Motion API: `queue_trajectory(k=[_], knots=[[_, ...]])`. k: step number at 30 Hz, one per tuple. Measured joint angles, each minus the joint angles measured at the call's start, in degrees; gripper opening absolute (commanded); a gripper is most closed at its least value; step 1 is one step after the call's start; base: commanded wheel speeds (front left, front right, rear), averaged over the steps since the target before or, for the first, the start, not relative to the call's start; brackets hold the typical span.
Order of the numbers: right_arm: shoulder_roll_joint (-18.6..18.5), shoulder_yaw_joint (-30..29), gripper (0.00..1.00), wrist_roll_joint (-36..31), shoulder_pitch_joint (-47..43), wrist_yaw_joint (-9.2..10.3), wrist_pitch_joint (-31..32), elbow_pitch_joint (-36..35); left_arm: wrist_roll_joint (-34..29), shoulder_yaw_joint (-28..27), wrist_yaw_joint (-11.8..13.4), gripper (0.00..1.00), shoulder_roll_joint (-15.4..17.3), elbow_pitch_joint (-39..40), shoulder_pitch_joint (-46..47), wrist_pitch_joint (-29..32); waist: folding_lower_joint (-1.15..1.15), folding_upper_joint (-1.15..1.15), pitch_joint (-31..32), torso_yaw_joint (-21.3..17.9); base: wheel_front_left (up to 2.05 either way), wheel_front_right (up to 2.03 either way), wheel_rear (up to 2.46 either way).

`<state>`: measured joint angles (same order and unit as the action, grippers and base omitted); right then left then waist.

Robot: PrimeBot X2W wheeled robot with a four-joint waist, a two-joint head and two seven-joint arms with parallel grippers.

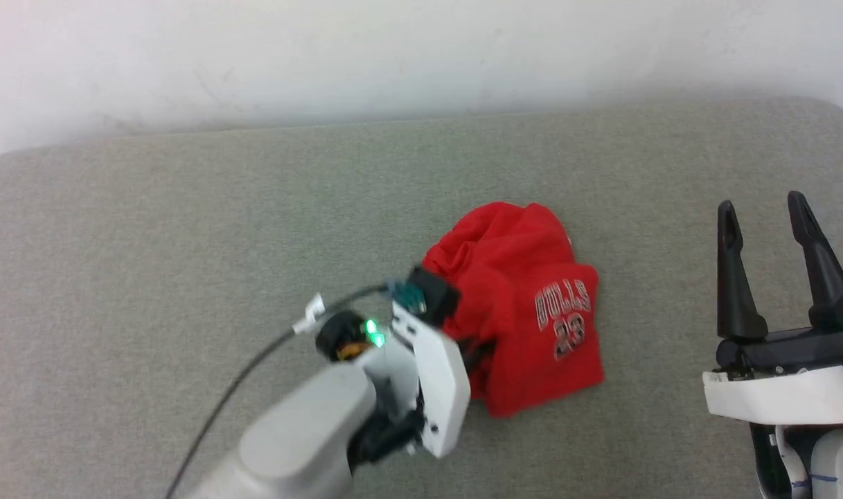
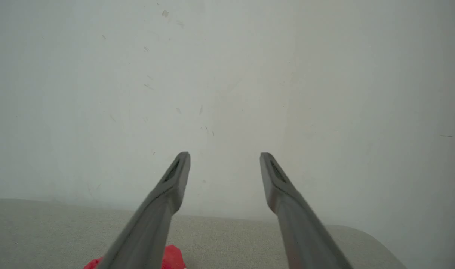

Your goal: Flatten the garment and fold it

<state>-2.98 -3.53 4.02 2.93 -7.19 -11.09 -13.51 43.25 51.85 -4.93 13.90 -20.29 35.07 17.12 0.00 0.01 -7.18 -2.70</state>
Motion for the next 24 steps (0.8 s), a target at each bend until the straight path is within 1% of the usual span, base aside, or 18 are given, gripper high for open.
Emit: queue_trajectory(k=[1, 2, 3, 4, 7, 10, 11, 12, 14, 17, 19, 22, 24], knots=[[0.01, 0.05, 1.0, 0.0, 0.0, 0.0, 0.08, -0.03, 0.14, 0.52, 0.0, 0.0, -0.42, -1.07, -0.93, -0.02, 0.0, 0.0, 0.04, 0.21, 0.0, 0.0, 0.0], [0.0, 0.08, 1.0, 0.0, -0.01, 0.0, 0.4, -0.11, 0.31, 0.62, 0.0, 0.26, -0.93, -1.74, -1.65, -0.53, 0.0, 0.0, 0.08, 0.45, 0.0, 0.0, 0.0], [0.0, 0.11, 1.0, -0.01, -0.01, 0.0, 0.47, -0.18, 0.35, 0.63, 0.0, 0.91, -1.38, -2.09, -1.92, -1.2, 0.0, 0.0, 0.14, 0.71, 0.0, 0.0, 0.0], [0.01, 0.14, 1.0, -0.03, -0.02, 0.0, 0.53, -0.24, 0.7, 0.35, 0.0, 1.0, -1.85, -2.22, -1.96, -1.93, 0.0, 0.0, 0.22, 0.99, 0.0, 0.0, 0.0], [0.0, 0.22, 1.0, -0.05, -0.05, 0.0, 0.98, -0.22, 1.46, -1.05, -0.05, 1.0, -2.56, -0.89, -1.92, -4.67, 0.0, 0.0, 0.7, 1.8, 0.0, 0.0, 0.0], [0.01, 0.38, 1.0, -0.05, -0.55, 0.0, 1.0, -0.22, 3.79, -4.67, -0.04, 1.0, -2.22, 2.81, -1.93, -8.06, 0.0, 0.0, 1.53, 2.36, 0.0, 0.0, 0.0], [0.01, 0.43, 1.0, 0.01, -0.87, 0.0, 1.01, -0.2, 4.03, -5.95, 0.13, 1.0, -1.8, 4.63, -1.98, -9.47, 0.0, 0.0, 1.82, 2.52, 0.0, 0.0, 0.0], [0.0, 0.46, 1.0, 0.01, -1.14, 0.0, 1.03, -0.16, 4.08, -7.47, 1.05, 1.0, -1.21, 6.56, -2.1, -11.41, 0.0, 0.0, 2.1, 2.68, 0.0, 0.0, 0.0], [0.0, 0.54, 1.0, 0.02, -1.42, 0.0, 1.05, -0.16, 2.81, -10.59, 3.78, 1.0, 0.92, 10.4, -2.49, -16.05, 0.0, 0.0, 2.58, 2.94, 0.0, 0.0, 0.0], [0.01, 0.63, 1.0, 0.27, -1.96, 0.0, 1.02, -0.08, -2.18, -15.21, 9.53, 1.0, 5.79, 15.28, -5.4, -24.27, 0.0, 0.0, 2.98, 3.21, 0.0, 0.0, 0.0], [0.0, 0.47, 1.0, 0.74, -2.32, 0.0, 0.98, 0.12, -4.5, -17.62, 12.83, 1.0, 8.42, 18.12, -8.89, -28.47, 0.0, 0.0, 3.0, 3.31, 0.0, 0.0, 0.0], [0.0, 0.04, 1.0, 1.37, -3.22, 0.0, 0.93, 0.45, -7.92, -21.19, 17.42, 1.0, 11.04, 22.42, -15.09, -31.16, 0.0, 0.0, 2.81, 3.41, 0.0, 0.0, 0.0], [0.0, -0.24, 1.0, 1.83, -3.82, 0.0, 0.88, 0.79, -10.34, -23.98, 19.73, 1.0, 12.26, 25.29, -19.35, -31.76, 0.0, 0.0, 2.58, 3.5, 0.0, 0.0, 0.0]])
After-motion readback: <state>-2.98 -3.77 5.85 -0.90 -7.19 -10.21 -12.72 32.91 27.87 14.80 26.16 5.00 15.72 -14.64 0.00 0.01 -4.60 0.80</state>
